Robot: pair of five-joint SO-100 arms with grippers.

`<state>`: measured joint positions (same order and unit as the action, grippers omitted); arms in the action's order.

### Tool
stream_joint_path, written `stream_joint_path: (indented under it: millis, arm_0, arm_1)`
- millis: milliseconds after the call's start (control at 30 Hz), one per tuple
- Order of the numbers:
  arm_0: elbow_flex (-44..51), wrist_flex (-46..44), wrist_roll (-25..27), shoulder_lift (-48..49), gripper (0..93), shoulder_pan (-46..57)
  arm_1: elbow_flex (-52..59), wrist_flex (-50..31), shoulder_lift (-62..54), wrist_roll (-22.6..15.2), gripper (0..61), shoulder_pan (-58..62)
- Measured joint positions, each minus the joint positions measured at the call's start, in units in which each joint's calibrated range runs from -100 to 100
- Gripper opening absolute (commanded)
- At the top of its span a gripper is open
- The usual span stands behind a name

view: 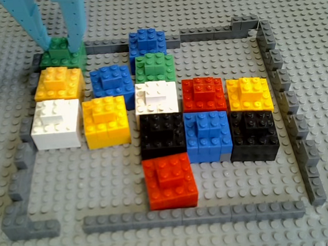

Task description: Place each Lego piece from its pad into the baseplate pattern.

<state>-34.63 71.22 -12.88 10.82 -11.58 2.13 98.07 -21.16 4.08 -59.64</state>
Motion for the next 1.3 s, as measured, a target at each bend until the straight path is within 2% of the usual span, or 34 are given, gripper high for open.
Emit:
stream_joint_path:
  millis: [133,300,333,433,700,967,1167,1300]
  arm_0:
    - [0.0,0.0,0.0,0.08,1.1,0.0]
    - [0.0,0.0,0.0,0.08,23.1,0.0]
    - [-0.2,0.7,0.0,0.08,24.7,-0.07]
    - [-0.29,0.96,0.0,0.0,25.0,-0.22]
    - [-0.29,0.96,0.0,1.78,25.0,0.15]
    - [-0.39,2.87,0.0,8.54,24.9,0.22]
    - [-0.39,6.7,0.0,13.44,24.8,5.85]
    - [-0.39,8.43,0.0,14.88,24.8,11.99]
  arm_1:
    - [-1.35,-0.08,1.81,0.15,0.2,-7.18]
    - [-1.35,-2.17,1.9,-0.88,0.2,-12.0]
    - [-1.35,-3.62,2.07,-0.88,0.2,-13.27]
    - [-3.19,-2.09,4.58,-0.93,0.2,-15.36]
    - [-18.76,0.0,18.65,-0.88,0.2,-21.64]
    - [-18.38,-0.88,19.69,0.54,0.2,-23.0]
    - [-18.28,-5.63,19.86,-0.05,0.2,-24.0]
    - [-20.02,-4.34,23.14,0.0,0.2,-24.18]
